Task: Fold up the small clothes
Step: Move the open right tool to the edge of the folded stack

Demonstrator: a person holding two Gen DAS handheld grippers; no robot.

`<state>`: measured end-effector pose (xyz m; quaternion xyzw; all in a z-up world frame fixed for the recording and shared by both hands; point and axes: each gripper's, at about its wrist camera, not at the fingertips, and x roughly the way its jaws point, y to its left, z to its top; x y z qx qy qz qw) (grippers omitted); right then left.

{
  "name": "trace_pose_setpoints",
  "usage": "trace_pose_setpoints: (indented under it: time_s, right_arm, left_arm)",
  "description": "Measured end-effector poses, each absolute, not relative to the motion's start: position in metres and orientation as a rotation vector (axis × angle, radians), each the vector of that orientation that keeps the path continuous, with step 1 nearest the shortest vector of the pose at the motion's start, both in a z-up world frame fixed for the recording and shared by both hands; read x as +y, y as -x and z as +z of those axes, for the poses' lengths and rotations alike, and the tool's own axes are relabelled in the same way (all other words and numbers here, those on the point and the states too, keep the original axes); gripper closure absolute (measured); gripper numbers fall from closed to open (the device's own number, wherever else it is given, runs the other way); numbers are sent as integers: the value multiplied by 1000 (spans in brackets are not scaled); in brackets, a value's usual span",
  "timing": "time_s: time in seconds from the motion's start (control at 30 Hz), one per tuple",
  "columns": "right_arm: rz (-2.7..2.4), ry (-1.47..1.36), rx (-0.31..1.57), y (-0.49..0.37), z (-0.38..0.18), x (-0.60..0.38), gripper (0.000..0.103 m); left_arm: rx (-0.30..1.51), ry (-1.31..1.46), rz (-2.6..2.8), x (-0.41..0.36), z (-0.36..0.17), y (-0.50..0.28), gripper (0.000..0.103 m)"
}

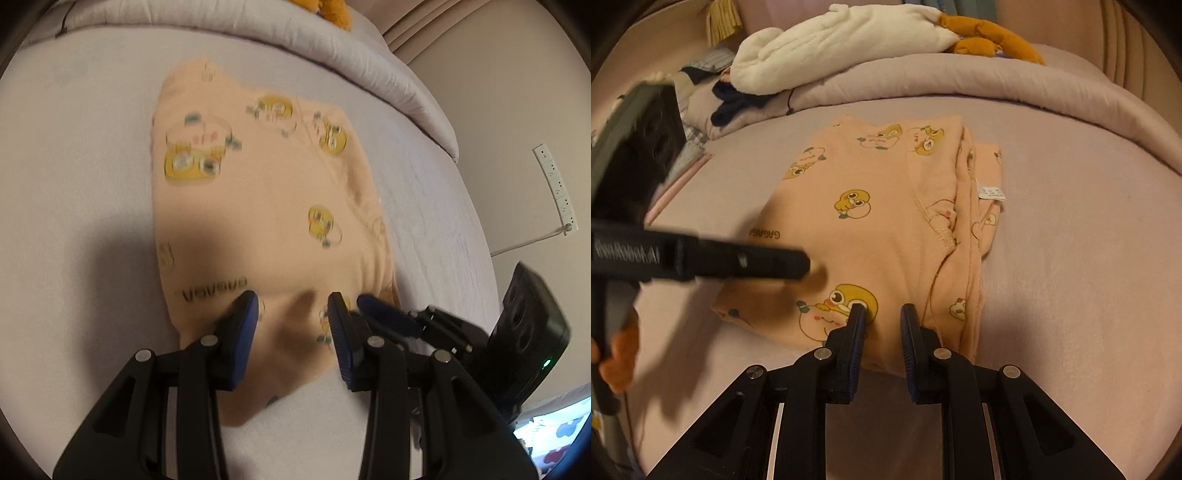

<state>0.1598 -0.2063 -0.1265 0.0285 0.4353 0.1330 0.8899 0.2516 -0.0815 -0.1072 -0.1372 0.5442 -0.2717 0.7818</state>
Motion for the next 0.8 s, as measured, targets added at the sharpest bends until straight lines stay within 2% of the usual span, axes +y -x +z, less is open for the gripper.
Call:
trace_pose_setpoints:
  time_s: [0.17, 0.37, 0.67, 0.73, 0.8]
  right_arm:
    - [293, -129, 878, -158, -131, -211, 84]
    - [289, -141, 856, -161, -131, -208, 84]
    - [299, -190, 847, -155, -133, -215, 84]
    - [300, -196, 850, -157, -133, -217, 80]
    - [324, -231, 849, -157, -132, -219, 67]
  left_arm:
    - [1126, 292, -562, -84, -96, -274, 65]
    - [1152, 326, -507, -88, -115, -311, 65]
    - [1145, 282, -502, -94, -113, -317, 62]
    - [1143, 306, -495, -89, -111, -311, 62]
    - [1134, 303, -496, -85, -107, -302, 62]
